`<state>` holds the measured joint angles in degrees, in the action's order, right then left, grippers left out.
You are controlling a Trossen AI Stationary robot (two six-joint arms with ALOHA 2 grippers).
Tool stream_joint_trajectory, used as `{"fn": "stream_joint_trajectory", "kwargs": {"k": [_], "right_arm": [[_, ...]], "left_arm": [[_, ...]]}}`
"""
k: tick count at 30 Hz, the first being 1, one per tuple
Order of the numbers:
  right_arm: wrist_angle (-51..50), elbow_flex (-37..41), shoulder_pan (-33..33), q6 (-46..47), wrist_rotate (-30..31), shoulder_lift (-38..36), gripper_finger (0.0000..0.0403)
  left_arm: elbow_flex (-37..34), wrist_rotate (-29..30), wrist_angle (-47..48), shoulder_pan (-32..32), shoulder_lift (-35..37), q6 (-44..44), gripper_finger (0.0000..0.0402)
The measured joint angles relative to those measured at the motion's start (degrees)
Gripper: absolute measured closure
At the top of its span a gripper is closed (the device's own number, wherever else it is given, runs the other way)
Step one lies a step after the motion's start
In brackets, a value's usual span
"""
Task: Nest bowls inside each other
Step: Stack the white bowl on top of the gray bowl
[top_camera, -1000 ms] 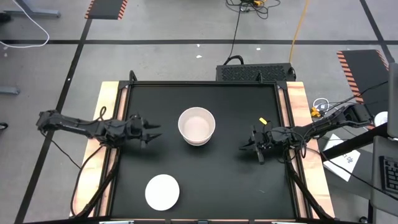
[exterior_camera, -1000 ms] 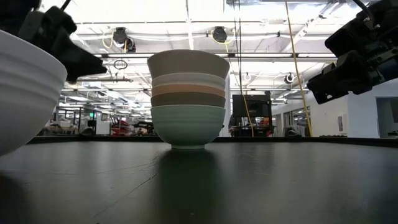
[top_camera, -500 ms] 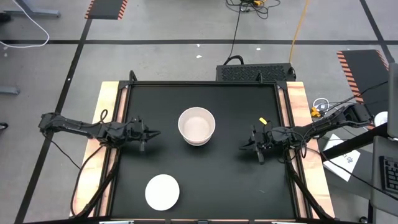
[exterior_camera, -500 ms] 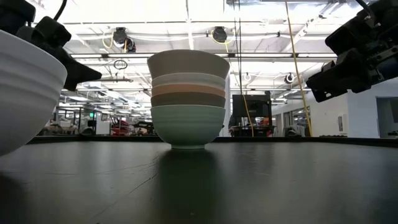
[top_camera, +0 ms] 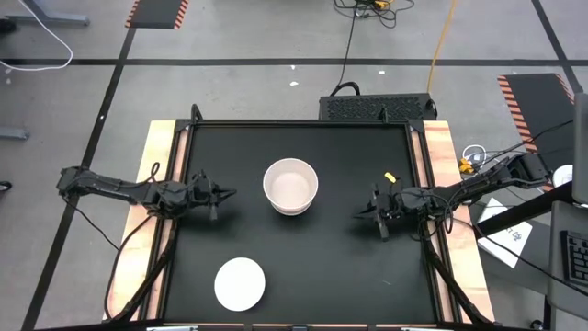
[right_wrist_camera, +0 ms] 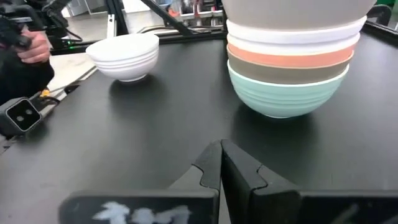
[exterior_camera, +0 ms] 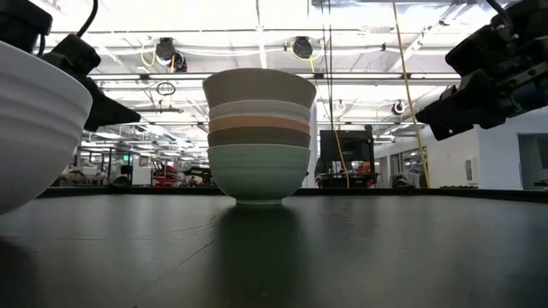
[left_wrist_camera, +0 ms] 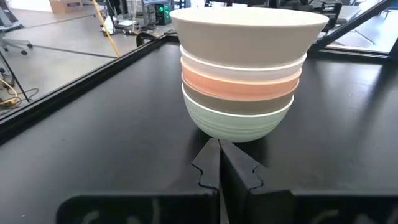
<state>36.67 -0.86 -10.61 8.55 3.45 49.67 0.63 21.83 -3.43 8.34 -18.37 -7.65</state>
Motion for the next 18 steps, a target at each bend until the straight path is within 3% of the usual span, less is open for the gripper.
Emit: {"fn": "stream_joint_trajectory", "kwargs": {"k": [11, 18], "right_arm": [[0.11, 0.02, 0.00, 1.08, 0.01, 1.61, 0.0403], [6.50, 0.07, 0.00, 0.51, 0.01, 5.81, 0.0403]], "left_arm": [[0.04, -0.70, 0.29, 0.00, -6.27, 1.11, 0.0376], [0.01, 1.45, -0.15, 0.02, -10.67, -1.36, 0.0376]]}}
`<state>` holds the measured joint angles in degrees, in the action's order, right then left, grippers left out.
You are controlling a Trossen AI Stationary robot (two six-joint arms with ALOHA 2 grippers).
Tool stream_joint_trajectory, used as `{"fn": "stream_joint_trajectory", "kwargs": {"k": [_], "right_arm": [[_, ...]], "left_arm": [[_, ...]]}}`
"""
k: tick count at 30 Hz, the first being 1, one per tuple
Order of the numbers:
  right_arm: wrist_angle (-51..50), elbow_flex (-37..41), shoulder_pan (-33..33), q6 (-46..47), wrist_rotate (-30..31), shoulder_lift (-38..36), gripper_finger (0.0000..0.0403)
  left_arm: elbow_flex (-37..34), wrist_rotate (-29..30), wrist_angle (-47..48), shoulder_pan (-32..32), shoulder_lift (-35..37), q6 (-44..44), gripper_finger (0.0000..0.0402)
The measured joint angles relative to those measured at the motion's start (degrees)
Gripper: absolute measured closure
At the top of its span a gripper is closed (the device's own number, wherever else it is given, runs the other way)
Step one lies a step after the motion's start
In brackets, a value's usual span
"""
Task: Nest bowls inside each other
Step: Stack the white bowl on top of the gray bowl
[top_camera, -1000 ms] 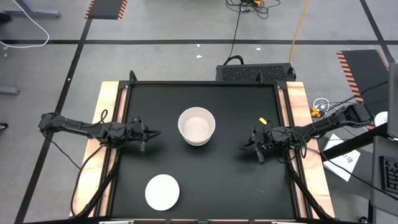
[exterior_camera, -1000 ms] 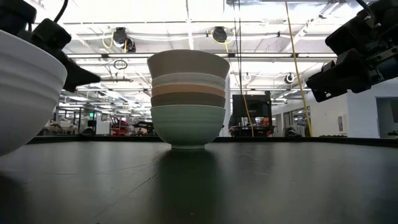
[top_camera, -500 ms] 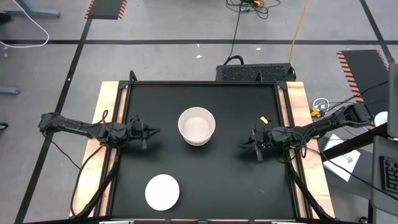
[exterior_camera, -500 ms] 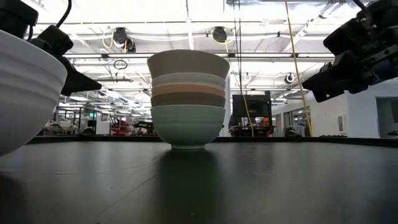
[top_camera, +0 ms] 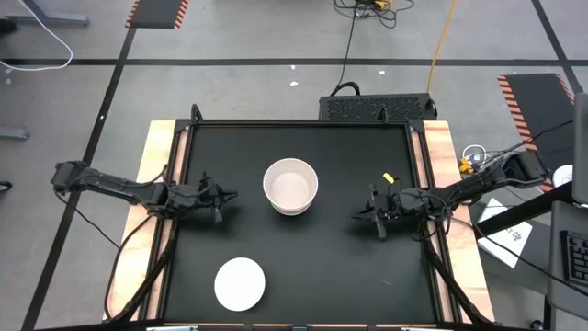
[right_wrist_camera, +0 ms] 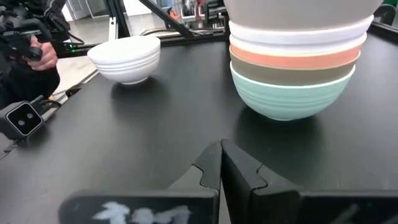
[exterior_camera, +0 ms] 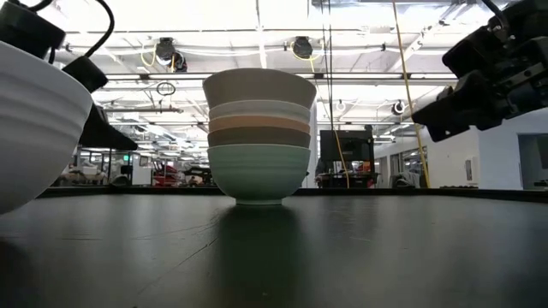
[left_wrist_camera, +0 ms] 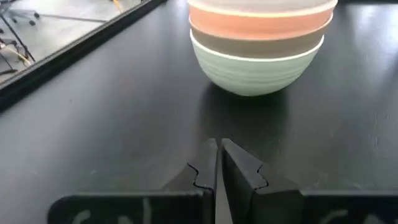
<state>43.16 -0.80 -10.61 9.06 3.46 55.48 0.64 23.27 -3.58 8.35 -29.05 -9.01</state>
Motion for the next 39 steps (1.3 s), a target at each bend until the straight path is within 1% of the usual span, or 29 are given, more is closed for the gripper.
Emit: {"fn": "stream_joint_trajectory", "kwargs": {"k": [11, 18, 23, 27, 31, 35, 39], "right_arm": [[6.39, 0.00, 0.00, -0.77, 0.00, 6.69, 0.0403], [9.21, 0.00, 0.00, -1.69, -0.19, 8.15, 0.0403], [9.35, 0.00, 0.00, -2.25, -0.66, 8.20, 0.0403], [10.51, -0.01, -0.02, -2.26, -3.72, 8.22, 0.0403], [16.43, -0.02, -0.49, -3.15, -7.88, 8.20, 0.0402], [21.40, -0.33, -1.88, -4.55, -8.17, 8.20, 0.0397], [21.16, -2.28, -2.44, -4.38, -7.97, 8.20, 0.0379]], "left_arm": [[-0.07, 0.31, -1.02, -0.02, -0.58, -0.29, 0.0376], [-0.07, 0.32, -3.12, -0.02, -0.58, 0.63, 0.0376], [-0.07, 0.32, -3.91, -0.02, -0.58, 1.36, 0.0376], [-0.07, 0.32, -3.91, -0.01, -0.58, 1.35, 0.0376], [-0.07, 0.32, -3.91, -0.02, -0.58, 1.35, 0.0376], [-0.07, 0.74, -3.96, -0.02, -0.58, 1.33, 0.0376], [-0.07, 0.80, -3.97, -0.02, -0.58, 1.33, 0.0376]]}}
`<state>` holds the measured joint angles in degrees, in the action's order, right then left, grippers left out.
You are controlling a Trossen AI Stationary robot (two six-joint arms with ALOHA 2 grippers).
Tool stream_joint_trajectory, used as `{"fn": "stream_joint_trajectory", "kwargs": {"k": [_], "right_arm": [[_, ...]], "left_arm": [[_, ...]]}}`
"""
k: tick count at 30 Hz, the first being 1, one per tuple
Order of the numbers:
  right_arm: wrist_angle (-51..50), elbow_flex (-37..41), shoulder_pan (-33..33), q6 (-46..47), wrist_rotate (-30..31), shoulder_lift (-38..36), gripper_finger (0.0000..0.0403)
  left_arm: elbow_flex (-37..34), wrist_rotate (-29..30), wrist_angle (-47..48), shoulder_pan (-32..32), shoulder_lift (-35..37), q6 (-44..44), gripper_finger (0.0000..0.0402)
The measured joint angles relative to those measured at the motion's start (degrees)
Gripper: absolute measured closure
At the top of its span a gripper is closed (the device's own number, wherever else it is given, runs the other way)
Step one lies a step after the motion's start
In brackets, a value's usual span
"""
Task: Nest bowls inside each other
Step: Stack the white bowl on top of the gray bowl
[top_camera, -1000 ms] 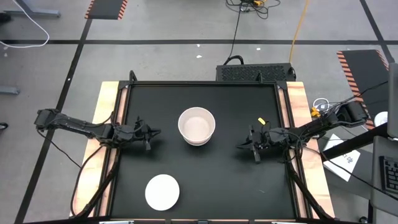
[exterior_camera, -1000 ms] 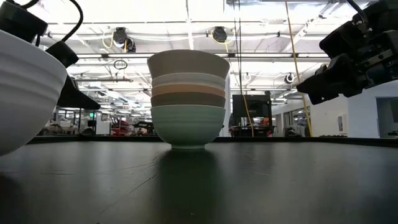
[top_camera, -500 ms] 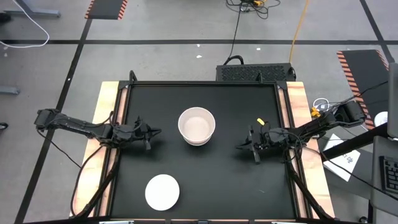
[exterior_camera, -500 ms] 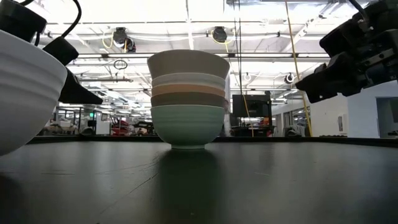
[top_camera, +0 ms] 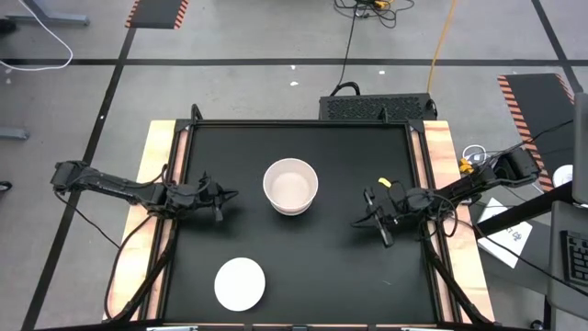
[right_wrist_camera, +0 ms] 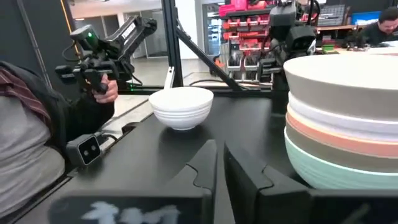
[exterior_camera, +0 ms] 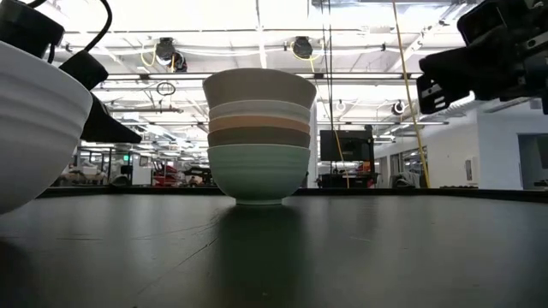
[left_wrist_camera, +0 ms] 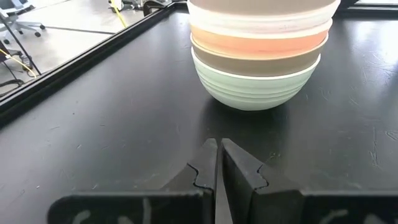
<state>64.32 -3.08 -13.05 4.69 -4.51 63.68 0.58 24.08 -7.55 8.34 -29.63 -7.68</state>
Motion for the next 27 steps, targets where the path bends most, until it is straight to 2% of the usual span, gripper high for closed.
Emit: {"fn": "stream_joint_trajectory", "kwargs": {"k": [4, 10, 15, 19, 27], "right_arm": [[-1.13, -1.76, -1.28, -0.52, 0.10, 0.03, 0.0342], [-1.33, -4.13, -3.39, -0.32, 1.76, 0.00, 0.0260], [-6.35, -6.46, -4.97, -0.27, 3.38, 0.30, 0.0210], [-8.04, -9.58, -6.16, -0.79, 3.38, 2.51, 0.0196], [-11.48, -16.79, -8.72, -4.58, 3.40, 8.75, 0.0198]], "left_arm": [[0.00, 0.00, -0.02, 0.01, 0.00, -0.02, 0.0376], [0.00, 0.00, -0.02, 0.00, 0.00, -0.04, 0.0376], [0.00, 0.00, -0.02, 0.00, 0.00, -0.04, 0.0376], [0.00, 0.00, -0.02, 0.00, 0.00, -0.07, 0.0376], [0.00, 0.00, -0.02, 0.00, 0.00, -0.35, 0.0376]]}}
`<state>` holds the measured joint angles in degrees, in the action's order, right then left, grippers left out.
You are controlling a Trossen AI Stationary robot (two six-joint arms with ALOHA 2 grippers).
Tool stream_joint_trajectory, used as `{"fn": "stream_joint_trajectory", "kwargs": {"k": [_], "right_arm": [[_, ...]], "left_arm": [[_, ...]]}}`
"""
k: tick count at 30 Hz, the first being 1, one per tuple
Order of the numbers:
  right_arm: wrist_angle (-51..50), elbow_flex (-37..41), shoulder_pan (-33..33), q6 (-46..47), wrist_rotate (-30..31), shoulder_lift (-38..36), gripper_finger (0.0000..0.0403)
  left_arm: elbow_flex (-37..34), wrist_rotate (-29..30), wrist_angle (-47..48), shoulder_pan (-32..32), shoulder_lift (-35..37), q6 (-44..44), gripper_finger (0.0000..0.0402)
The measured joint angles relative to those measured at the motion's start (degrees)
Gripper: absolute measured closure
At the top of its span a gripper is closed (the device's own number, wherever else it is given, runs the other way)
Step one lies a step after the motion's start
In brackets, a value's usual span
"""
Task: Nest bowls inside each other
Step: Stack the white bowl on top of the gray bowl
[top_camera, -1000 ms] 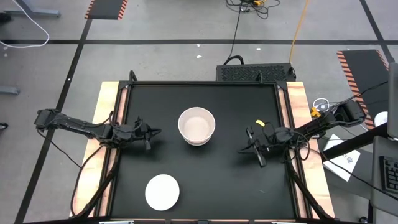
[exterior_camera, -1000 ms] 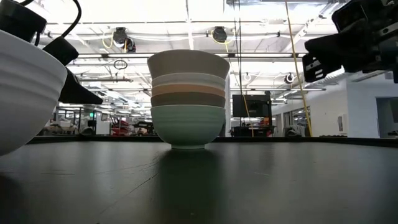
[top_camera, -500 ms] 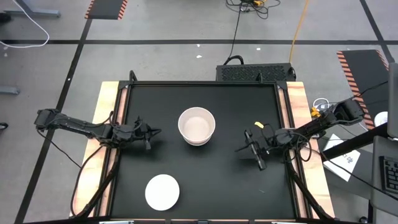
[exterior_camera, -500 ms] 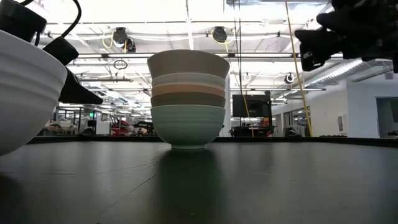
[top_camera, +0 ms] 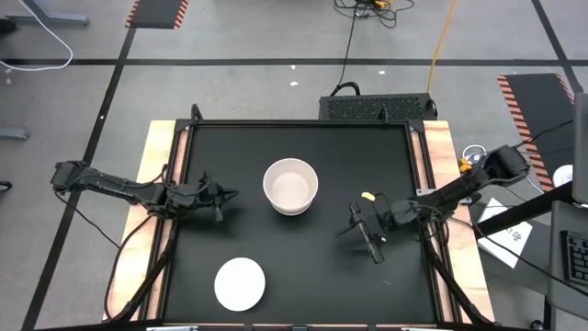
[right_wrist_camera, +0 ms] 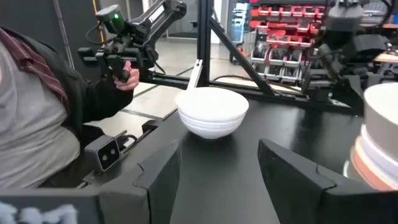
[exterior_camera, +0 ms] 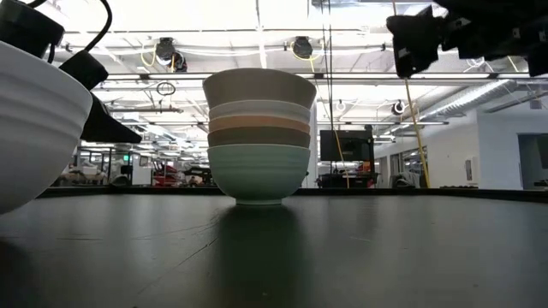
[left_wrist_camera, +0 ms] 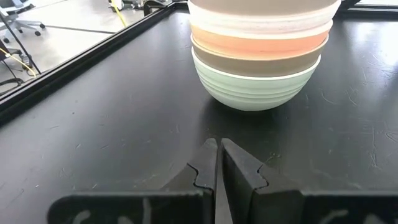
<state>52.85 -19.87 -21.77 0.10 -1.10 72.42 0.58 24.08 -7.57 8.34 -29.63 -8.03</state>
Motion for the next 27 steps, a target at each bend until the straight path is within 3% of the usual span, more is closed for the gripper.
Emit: {"fn": "stream_joint_trajectory", "kwargs": {"k": [16, 22, 27], "right_arm": [[-0.76, -1.06, -0.16, 1.99, 0.03, 1.66, 0.0198], [-5.08, -1.06, -0.11, 1.26, 7.34, 1.04, 0.0198], [-5.95, 0.73, -0.05, 1.42, 7.50, -1.45, 0.0199]], "left_arm": [[0.02, 0.00, 0.02, 0.02, 0.00, 0.04, 0.0376], [0.02, 0.00, 0.02, 0.02, 0.00, -0.28, 0.0376], [0.02, -0.02, -0.11, 0.02, 0.04, -0.68, 0.0376]]}}
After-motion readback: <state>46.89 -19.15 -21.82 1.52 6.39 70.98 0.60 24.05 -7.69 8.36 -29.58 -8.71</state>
